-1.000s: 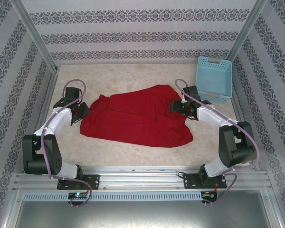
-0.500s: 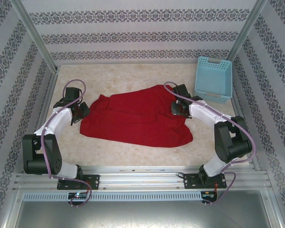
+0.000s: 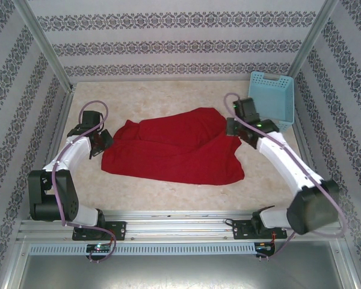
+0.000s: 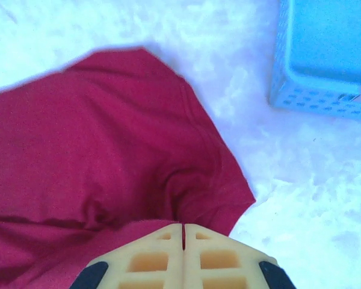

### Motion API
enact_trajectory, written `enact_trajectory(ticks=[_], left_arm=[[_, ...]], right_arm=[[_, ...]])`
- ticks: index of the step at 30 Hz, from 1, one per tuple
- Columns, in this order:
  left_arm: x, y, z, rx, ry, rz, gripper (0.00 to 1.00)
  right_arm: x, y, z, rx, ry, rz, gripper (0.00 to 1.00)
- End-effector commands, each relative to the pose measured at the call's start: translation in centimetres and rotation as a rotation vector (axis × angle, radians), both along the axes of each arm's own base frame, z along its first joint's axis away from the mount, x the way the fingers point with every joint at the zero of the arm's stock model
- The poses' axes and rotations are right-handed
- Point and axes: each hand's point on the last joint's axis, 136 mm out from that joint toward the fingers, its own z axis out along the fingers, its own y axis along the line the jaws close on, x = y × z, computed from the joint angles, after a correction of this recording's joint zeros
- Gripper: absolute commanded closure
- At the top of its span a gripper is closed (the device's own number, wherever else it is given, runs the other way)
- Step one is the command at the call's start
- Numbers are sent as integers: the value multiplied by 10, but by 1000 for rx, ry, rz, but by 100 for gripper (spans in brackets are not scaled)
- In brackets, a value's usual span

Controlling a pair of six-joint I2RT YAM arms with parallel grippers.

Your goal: Fold the inside-out t-shirt

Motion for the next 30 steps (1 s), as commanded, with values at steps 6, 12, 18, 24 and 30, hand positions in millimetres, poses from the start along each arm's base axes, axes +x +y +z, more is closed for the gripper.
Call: enact_trajectory(ticks=[6, 12, 18, 24, 30], left_arm=[[1, 16, 14, -5, -48, 49, 100], [0, 15, 22, -10, -73, 49, 100], [0, 13, 19, -21, -71, 42, 100], [0, 12, 16, -33, -68, 41, 100], [0, 11, 13, -33, -60, 38, 100]], right_arm=[[-30, 31, 116, 347, -401, 260, 100], [-27, 26, 60, 327, -258, 211, 100], [-16, 6, 12, 323, -171, 98, 99], [5, -1, -21, 375, -87, 52, 95], [17, 13, -29, 459, -47, 83, 84]])
